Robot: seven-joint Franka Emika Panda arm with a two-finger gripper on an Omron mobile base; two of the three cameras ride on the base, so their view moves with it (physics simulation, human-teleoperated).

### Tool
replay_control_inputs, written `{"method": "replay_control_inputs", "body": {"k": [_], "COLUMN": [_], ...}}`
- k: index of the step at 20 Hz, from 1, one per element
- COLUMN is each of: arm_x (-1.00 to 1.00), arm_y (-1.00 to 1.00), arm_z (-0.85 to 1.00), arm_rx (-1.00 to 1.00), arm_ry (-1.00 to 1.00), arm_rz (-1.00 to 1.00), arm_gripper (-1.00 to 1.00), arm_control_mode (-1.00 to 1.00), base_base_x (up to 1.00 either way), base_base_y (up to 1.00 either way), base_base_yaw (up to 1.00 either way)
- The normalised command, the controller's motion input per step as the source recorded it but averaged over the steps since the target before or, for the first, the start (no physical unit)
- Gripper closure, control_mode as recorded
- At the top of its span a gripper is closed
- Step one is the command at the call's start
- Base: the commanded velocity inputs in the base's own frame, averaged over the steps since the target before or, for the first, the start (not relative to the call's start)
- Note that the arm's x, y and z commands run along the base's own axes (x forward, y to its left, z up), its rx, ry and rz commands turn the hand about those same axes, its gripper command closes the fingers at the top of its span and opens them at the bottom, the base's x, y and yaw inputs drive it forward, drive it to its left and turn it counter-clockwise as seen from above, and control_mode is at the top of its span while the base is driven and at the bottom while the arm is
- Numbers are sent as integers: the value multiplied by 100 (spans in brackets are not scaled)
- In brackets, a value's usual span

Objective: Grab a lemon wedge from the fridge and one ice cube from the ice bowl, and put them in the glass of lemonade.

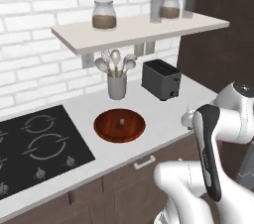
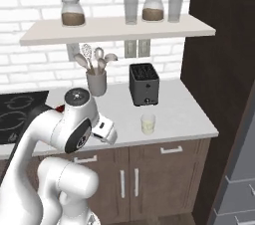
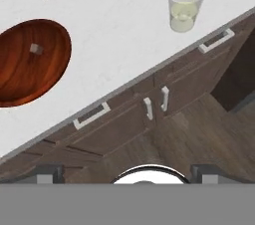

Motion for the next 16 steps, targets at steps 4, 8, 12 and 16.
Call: {"method": "replay_control_inputs", "body": {"k": [4, 8, 12, 16], "arm_x": [0, 0, 0, 0], "arm_y": [0, 0, 0, 0], "arm_z": [0, 0, 0, 0], "arm_rx": [0, 0, 0, 0], "arm_ry": [0, 0, 0, 0], "arm_rz": [0, 0, 0, 0], "arm_gripper": [-100, -100, -100, -100], "arm_control_mode": [100, 100, 100, 100], "base_base_x": [-53, -18, -1, -7], "base_base_y": [-52, -94, -97, -100], "base_base_yaw": [12, 23, 27, 29]}}
